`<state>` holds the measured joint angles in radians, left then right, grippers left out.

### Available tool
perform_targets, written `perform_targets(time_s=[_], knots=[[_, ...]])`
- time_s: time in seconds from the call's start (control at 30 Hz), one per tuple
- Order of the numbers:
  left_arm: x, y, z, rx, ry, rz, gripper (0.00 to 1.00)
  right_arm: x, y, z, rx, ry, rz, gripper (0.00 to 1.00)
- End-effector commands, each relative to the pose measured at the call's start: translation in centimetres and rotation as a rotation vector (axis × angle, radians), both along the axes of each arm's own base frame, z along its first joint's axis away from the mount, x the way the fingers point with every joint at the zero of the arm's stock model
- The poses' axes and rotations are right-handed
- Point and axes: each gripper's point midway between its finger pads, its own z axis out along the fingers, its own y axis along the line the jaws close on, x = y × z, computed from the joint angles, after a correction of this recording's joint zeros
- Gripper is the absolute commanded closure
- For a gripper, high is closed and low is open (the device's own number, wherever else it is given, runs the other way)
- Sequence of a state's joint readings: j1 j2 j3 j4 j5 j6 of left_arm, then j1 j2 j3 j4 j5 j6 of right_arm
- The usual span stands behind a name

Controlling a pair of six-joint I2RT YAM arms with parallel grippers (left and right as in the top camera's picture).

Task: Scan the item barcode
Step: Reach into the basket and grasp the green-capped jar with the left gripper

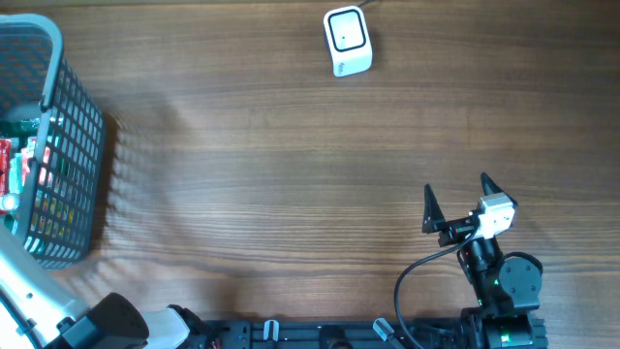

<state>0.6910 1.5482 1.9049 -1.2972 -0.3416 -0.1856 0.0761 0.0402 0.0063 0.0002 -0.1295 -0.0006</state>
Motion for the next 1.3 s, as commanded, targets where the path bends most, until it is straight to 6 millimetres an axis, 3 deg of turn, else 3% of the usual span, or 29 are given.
perform_targets(time_s=[0.0,0.07,0.2,0.4,0.47,0.67,0.83,1.1,1.27], knots=[[0.5,0.3,-0.9,-0.06,0.021,-0.162,0.0,0.0,-0.1,0.2,0.001,-0.01,-0.006,0.0],[1.0,0.6,-1.5,-0.111,-0.023,-0.208,0.0,0.0,-0.1,0.3,0.002,-0.01,-0.006,0.0],[4.3,0.5,-4.1,-0.232,-0.089,-0.447,0.01,0.0,-0.1,0.2,0.002,-0.01,-0.006,0.0],[7.9,2.1,-11.8,-0.385,-0.038,-0.581,0.0,0.0,-0.1,0.2,0.002,-0.01,-0.006,0.0],[8.4,2.7,-13.5,-0.401,-0.016,-0.601,0.0,0.0,-0.1,0.2,0.002,-0.01,-0.006,0.0],[9.5,3.7,-15.9,-0.374,0.031,-0.698,0.0,0.0,-0.1,0.2,0.002,-0.01,-0.006,0.0],[11.4,1.8,-17.6,-0.322,0.134,-0.945,0.0,0.0,-0.1,0.2,0.001,-0.01,-0.006,0.0],[10.3,0.4,-21.7,-0.441,0.191,-0.942,0.01,0.0,-0.1,0.2,0.002,-0.01,-0.006,0.0],[8.6,-1.1,-25.2,-0.528,0.225,-0.93,0.1,0.0,-0.1,0.2,0.002,-0.01,-0.006,0.0]])
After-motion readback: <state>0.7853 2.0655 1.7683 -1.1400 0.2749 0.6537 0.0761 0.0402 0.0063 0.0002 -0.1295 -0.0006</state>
